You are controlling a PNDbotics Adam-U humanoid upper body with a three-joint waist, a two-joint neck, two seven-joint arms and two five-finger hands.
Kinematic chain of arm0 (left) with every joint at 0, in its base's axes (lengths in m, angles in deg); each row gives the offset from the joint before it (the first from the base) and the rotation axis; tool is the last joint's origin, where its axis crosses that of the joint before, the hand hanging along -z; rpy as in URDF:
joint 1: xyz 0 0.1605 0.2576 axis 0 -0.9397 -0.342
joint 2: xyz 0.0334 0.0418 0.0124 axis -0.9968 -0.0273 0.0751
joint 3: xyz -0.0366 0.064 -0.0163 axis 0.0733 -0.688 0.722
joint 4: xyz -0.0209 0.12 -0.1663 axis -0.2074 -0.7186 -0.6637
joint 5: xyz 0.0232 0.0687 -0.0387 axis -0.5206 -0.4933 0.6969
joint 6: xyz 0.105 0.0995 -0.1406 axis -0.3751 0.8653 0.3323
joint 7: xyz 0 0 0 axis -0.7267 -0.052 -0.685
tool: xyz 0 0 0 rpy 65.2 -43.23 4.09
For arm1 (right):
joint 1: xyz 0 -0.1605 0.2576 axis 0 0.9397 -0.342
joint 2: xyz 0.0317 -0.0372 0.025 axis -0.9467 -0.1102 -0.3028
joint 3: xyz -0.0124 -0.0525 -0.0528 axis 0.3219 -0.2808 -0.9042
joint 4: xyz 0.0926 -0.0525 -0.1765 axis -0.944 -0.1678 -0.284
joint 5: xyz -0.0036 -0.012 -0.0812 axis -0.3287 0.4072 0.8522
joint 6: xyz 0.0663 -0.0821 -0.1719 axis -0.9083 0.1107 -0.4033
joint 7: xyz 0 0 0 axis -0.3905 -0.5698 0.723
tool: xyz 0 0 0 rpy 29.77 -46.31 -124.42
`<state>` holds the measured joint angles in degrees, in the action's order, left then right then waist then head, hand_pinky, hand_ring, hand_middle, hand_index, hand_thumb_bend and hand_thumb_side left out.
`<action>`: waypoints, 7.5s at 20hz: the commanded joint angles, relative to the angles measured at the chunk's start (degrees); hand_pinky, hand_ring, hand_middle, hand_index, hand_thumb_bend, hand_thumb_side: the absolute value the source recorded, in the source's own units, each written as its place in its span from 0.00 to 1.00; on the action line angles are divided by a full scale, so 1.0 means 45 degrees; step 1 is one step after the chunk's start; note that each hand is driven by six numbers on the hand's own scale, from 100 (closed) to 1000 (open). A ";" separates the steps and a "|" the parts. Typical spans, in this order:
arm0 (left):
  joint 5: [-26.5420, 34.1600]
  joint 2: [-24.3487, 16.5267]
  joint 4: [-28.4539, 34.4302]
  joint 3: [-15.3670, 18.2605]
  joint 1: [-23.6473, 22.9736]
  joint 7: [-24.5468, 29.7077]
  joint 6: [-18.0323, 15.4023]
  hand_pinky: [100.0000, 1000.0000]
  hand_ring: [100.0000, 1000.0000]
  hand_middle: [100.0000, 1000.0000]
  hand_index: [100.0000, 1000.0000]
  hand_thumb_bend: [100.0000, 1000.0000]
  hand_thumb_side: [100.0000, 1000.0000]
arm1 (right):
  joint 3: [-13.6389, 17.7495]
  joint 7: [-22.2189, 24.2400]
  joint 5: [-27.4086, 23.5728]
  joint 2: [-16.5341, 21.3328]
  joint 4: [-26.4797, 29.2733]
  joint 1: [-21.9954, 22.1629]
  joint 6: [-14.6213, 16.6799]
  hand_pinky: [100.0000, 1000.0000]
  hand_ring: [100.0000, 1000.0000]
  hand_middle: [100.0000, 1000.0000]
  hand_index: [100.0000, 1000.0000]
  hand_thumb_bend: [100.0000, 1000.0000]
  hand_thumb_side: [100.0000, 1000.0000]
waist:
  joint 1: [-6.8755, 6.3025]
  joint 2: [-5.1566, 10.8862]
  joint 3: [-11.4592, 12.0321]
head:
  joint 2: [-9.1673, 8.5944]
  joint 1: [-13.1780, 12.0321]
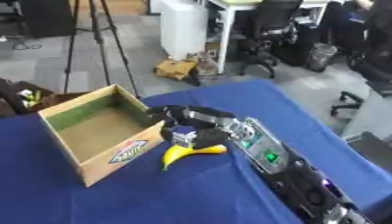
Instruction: Pick up objects on the table and place them in the box.
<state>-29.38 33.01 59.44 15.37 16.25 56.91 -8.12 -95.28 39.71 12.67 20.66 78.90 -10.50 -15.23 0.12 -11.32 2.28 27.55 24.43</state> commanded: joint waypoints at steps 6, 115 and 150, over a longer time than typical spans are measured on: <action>-0.0059 -0.0149 0.0169 -0.0066 0.0100 0.0050 0.0007 0.69 0.66 0.43 0.63 0.14 0.98 | 0.0418 0.0570 0.1991 0.0462 -0.1519 -0.0294 0.1384 0.90 1.00 1.00 0.90 0.00 0.65 | 0.0049 0.0157 0.0010 | -0.0075 0.0125; -0.0061 -0.0136 0.0172 -0.0084 0.0144 0.0093 -0.0143 0.70 0.67 0.42 0.63 0.14 0.98 | 0.0497 -0.5097 1.0780 0.0178 -0.5315 -0.1110 0.3166 0.71 0.79 0.60 0.67 0.00 0.21 | -0.0142 -0.0032 0.0391 | -0.0224 0.0407; 0.0129 -0.0053 0.0275 -0.0549 0.0649 0.0491 0.0069 0.70 0.67 0.42 0.63 0.14 0.97 | -0.0145 -0.4276 0.9289 0.0119 -0.4416 -0.4044 0.3326 0.71 0.74 0.59 0.69 0.00 0.10 | 0.0474 0.0026 0.2667 | -0.0630 0.0737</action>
<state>-29.03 33.08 59.49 13.28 18.45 58.74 -7.77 -96.12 20.31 54.02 20.40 58.93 -27.29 -0.56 2.42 -12.02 14.72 25.53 27.39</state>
